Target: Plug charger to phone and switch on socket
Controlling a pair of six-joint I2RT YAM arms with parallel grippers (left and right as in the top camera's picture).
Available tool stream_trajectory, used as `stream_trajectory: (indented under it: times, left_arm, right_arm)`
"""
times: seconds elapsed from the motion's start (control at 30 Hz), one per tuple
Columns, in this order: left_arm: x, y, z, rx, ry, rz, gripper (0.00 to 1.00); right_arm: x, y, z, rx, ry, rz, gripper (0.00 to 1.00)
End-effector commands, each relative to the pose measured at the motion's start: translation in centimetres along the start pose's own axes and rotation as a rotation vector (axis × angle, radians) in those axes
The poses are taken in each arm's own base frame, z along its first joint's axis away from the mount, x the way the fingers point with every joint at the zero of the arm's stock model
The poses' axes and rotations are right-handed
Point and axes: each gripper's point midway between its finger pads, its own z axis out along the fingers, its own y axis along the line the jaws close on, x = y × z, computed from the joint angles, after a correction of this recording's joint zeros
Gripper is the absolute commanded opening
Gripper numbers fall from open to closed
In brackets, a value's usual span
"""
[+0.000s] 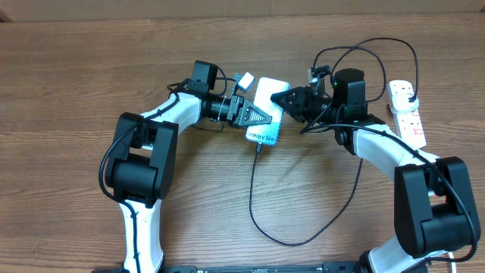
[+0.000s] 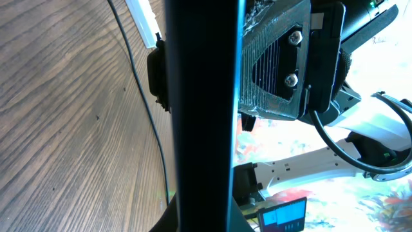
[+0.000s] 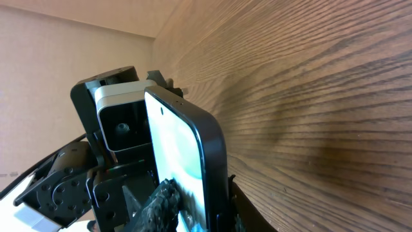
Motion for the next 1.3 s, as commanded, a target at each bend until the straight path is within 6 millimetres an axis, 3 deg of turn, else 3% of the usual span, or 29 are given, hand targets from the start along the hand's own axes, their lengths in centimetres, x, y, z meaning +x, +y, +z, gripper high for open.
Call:
stream_trajectory:
  times: [0.0,0.2,0.27,0.37,0.63,0.77,0.9,1.27]
  left_arm:
    - [0.0,-2.5,0.6,0.058,0.026,0.053,0.04]
    - [0.0,-2.5,0.6,0.058,0.026,0.044,0.08]
    - [0.0,-2.5,0.6,0.058,0.027,0.020,0.10]
    - [0.0,-2.6,0.6,0.058,0.028,-0.010,0.04]
    - [-0.1,-2.6,0.5,0.057,0.029,-0.087,0.04]
    - [-0.1,-2.6,0.5,0.058,0.030,-0.089,0.04]
    - [-0.1,-2.6,0.5,0.058,0.029,-0.089,0.04]
    - [-0.1,-2.6,0.5,0.057,0.030,-0.115,0.04]
  right_arm:
    - [-0.5,0.6,-0.2,-0.002,-0.006,-0.012,0.22]
    - [0.1,0.0,-0.2,0.018,0.013,-0.001,0.16]
    - [0.4,-0.2,-0.2,0.025,0.025,0.006,0.19]
    - [1.4,-0.4,-0.3,0.021,0.072,-0.011,0.26]
    - [4.3,1.9,-0.8,-0.130,0.230,-0.057,0.27]
    - [4.2,2.2,-0.8,-0.141,0.229,-0.068,0.27]
    - [3.8,2.5,-0.8,-0.154,0.214,-0.096,0.19]
    - [2.5,3.4,-0.8,-0.181,0.160,-0.171,0.20]
